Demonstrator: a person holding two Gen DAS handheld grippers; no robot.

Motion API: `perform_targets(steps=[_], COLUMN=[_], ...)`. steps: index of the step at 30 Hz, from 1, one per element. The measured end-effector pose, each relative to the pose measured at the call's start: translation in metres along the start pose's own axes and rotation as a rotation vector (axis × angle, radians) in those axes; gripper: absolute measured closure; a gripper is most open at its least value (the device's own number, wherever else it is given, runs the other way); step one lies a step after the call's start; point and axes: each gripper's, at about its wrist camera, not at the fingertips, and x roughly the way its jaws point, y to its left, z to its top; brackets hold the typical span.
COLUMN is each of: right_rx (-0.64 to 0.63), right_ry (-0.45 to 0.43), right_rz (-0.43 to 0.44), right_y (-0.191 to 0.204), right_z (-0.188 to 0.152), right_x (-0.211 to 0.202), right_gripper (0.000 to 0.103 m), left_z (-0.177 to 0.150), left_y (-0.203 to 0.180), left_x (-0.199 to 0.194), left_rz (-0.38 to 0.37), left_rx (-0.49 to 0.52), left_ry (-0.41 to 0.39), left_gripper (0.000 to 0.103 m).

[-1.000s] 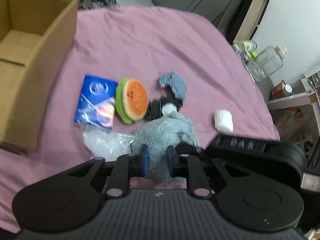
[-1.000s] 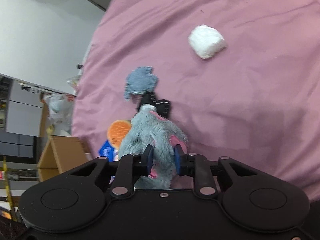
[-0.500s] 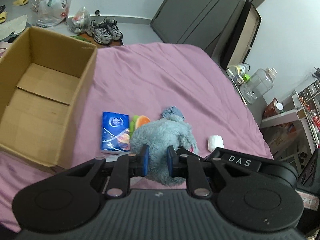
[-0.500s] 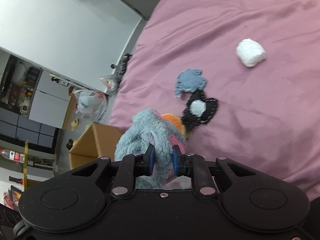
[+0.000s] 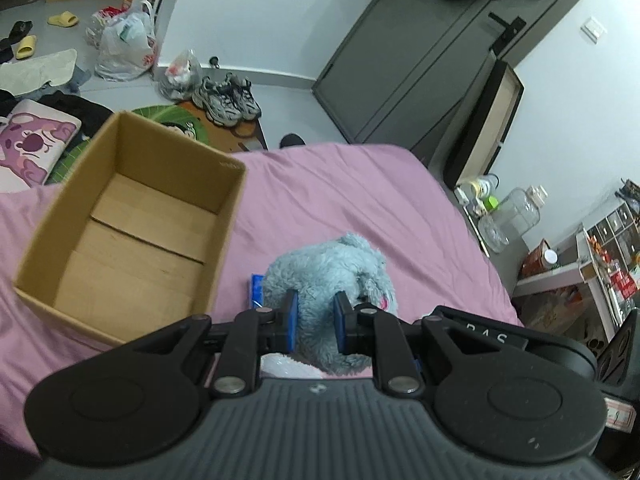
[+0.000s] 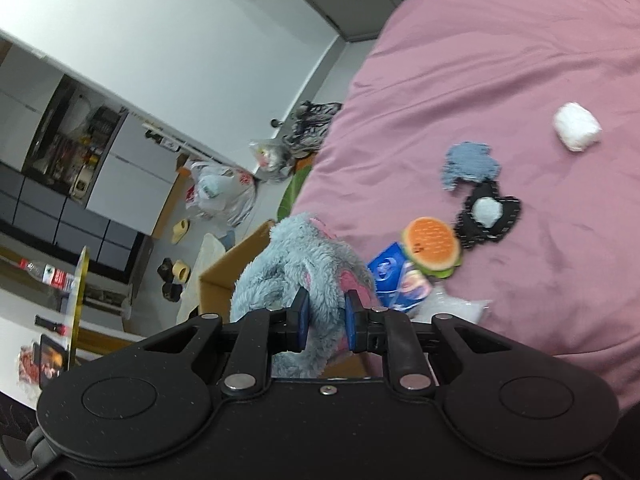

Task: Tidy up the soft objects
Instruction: 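Carry the grey plush into the cardboard box and open both grippers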

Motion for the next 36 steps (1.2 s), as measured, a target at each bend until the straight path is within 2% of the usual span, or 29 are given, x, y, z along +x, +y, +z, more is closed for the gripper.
perform_targets(steps=[19,27,36], right_rx=[-0.097,-0.111,-0.112], right_ry=[0.060,0.101,0.162], right_rz=[0.021,0.009,-0.018], right_y=[0.081,0.100,0.104], right_z=[-0.016,-0.018,-0.015], right_x=[0.050,0.080,0.123], right_gripper=[0.085,0.085,0.085], left_z=[0.046,0.062,0.077], left_y=[0.069,0.097,0.127], left_x=[-0.033,-0.027,0.001], left_rz=[0.034,0.054,0.100], left_rx=[-0.074,-0.117,-0.154], left_ry=[-0.059,-0.050,-0.009], left_gripper=[0.086,0.086,0.086])
